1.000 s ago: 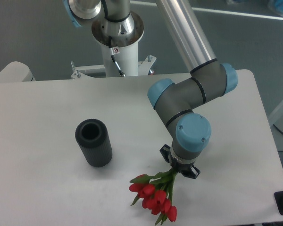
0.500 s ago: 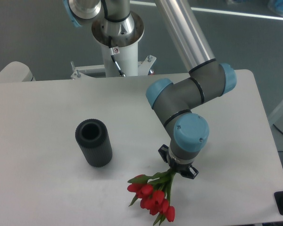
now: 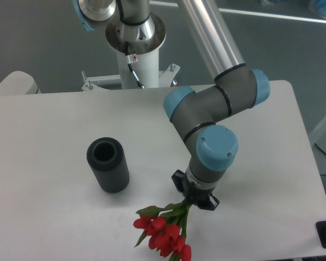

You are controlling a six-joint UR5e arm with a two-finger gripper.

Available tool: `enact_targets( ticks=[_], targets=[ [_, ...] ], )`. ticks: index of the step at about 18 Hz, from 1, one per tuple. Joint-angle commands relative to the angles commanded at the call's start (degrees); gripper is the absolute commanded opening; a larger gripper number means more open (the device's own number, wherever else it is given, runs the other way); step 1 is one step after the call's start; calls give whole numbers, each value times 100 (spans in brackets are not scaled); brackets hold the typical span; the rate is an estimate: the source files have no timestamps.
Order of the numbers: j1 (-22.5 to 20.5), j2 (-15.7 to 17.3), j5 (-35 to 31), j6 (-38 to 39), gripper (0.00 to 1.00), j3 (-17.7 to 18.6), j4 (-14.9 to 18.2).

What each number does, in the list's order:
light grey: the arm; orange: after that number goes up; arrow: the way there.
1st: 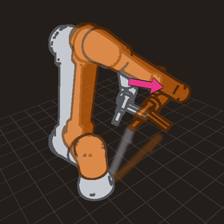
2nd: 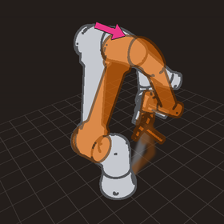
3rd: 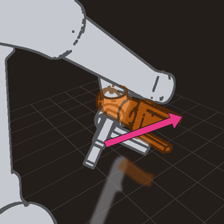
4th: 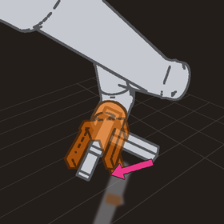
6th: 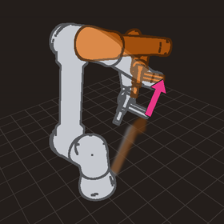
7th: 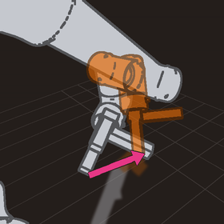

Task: Insert the flowers into the vase
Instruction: 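Swing the held tulips up and over the black vase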

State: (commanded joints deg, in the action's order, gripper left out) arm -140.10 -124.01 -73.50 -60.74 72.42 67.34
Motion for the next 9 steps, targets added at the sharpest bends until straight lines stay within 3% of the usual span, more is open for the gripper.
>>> enact_targets(
  ticks=[4,9],
  targets=[
    [35,140,975,378,0,-9,-282],
    [-78,343,2820,880,0,-9,-432]
  ],
)
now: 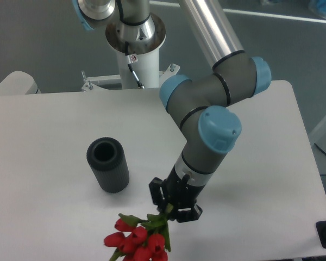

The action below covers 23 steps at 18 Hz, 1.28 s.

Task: Insert the flowers into the vase
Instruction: 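Swing the held tulips up and over the black vase, then lower the tulip stems down into the black vase opening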

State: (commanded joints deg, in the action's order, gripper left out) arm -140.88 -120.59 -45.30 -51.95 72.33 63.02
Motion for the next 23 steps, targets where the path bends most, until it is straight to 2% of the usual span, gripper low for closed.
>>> enact_targets(
  ticks=[4,7,11,14,16,19,23],
  targets=[
    [-272,79,1529,18,0,79,0],
    [-483,237,2471,1,0,298,-17],
    [-589,509,2841,-8,0,544,-26],
    [-633,799,3229,-52,0,913,-70],
    [-668,853,3264,-105,0,1150,-140],
    [-730,1151,3457,-271,0,1607,-263],
    [-756,1546,3475,-859,1,2345,-290]
  ],
)
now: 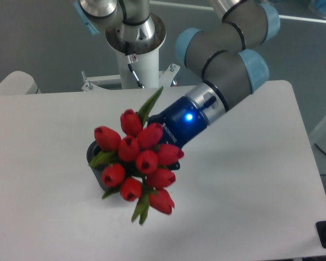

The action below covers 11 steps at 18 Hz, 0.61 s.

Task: Insert the flowers into the vase
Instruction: 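Lower the tulip stems down into the black vase opening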

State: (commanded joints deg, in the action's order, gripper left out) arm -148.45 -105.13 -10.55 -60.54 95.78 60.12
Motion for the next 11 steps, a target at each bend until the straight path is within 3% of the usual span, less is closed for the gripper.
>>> enact_targets(
  ticks=[11],
  targets=[
    [-62,309,0,-695,2,704,-35]
  ],
)
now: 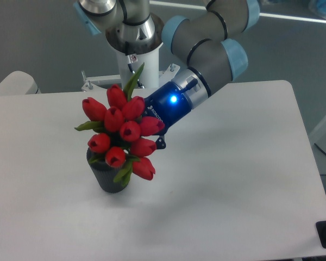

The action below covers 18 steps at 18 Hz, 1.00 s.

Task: Insert the flowers into the vase
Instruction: 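Lower the tulip stems down into the black vase opening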

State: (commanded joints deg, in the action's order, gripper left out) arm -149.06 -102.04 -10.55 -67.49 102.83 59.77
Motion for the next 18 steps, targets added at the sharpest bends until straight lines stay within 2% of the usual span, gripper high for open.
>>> enact_targets(
  ticks=[9,18],
  targets=[
    [70,26,0,-326,3,273,0],
    [62,35,-9,-1020,5,695,-9]
  ],
)
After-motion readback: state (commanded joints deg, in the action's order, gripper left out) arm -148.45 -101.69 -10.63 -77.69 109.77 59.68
